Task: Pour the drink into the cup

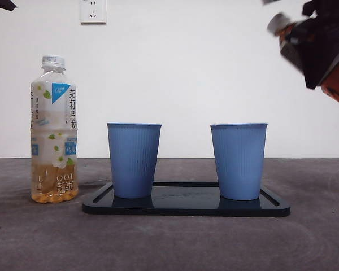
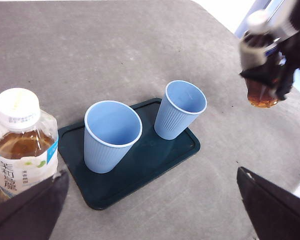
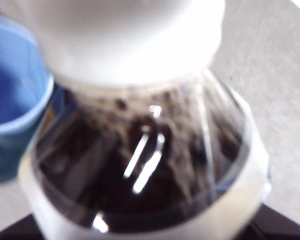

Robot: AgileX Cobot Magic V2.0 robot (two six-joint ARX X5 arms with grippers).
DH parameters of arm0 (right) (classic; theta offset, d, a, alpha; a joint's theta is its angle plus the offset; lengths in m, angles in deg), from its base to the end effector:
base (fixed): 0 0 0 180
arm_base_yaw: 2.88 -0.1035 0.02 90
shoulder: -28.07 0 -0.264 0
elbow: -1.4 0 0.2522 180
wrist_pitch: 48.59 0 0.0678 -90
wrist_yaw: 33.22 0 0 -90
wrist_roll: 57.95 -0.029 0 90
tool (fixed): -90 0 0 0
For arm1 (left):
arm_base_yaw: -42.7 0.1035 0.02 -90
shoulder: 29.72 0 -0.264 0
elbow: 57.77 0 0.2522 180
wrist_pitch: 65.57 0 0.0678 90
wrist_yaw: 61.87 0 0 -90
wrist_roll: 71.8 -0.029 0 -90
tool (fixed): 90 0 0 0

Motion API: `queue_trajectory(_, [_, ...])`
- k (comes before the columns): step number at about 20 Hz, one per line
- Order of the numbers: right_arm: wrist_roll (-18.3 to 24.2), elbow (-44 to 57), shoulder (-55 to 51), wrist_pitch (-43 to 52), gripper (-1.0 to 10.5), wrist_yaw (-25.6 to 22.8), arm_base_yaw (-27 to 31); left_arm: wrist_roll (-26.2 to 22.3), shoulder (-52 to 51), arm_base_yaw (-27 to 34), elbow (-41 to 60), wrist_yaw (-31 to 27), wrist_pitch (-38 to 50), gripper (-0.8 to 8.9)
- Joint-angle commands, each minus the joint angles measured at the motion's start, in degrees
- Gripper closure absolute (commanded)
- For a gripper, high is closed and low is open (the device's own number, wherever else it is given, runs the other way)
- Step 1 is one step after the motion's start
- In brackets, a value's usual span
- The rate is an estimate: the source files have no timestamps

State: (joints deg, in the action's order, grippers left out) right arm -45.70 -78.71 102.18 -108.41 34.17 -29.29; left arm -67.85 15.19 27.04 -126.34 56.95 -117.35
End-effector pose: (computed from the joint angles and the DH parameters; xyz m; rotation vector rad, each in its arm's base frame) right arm 0.2328 0.1032 0.3074 -0.5901 0.8509 0.1536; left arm 0.1370 -0.0529 0.3472 -0.1218 0.5260 -0.7431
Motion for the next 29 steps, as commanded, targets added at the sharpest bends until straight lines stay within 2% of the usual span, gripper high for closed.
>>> queue_trajectory(1, [3.32, -4.24, 4.2, -1.29, 6.9, -6.34, -2.51, -1.01, -0.46, -0.24, -1.29, 0.07, 0.42, 2.56])
queue_trajectory(3, [4.87, -6.12, 8.02, -4.28, 6.9, -11.5, -4.42, -1.44, -0.85, -0.22, -1.29, 0.04, 0.46, 2.56])
queue_trajectory(6, [7.04, -7.96, 12.74, -8.28, 6.9, -16.39, -7.06, -1.44, -0.66, -0.24, -1.29, 0.04, 0.28, 2.56])
queue_trajectory(11, [9.99, -8.02, 17.33, -9.86, 6.9, -26.53, -11.37, -1.42, -0.66, -0.24, -1.29, 0.04, 0.31, 2.56])
queue_trajectory(15, [11.76, -8.02, 19.1, -10.14, 6.9, -31.91, -13.94, -1.4, -0.68, -0.48, -1.29, 0.04, 0.28, 2.56])
queue_trajectory(22, [12.15, -8.02, 19.52, -12.11, 6.9, -34.29, -14.43, -1.38, -0.68, -0.98, -1.29, 0.04, 0.2, 2.56])
queue_trajectory(29, [11.82, -8.02, 19.52, -12.31, 6.9, -34.34, -14.32, -1.4, -0.68, -1.66, -1.29, 0.04, -0.11, 2.56])
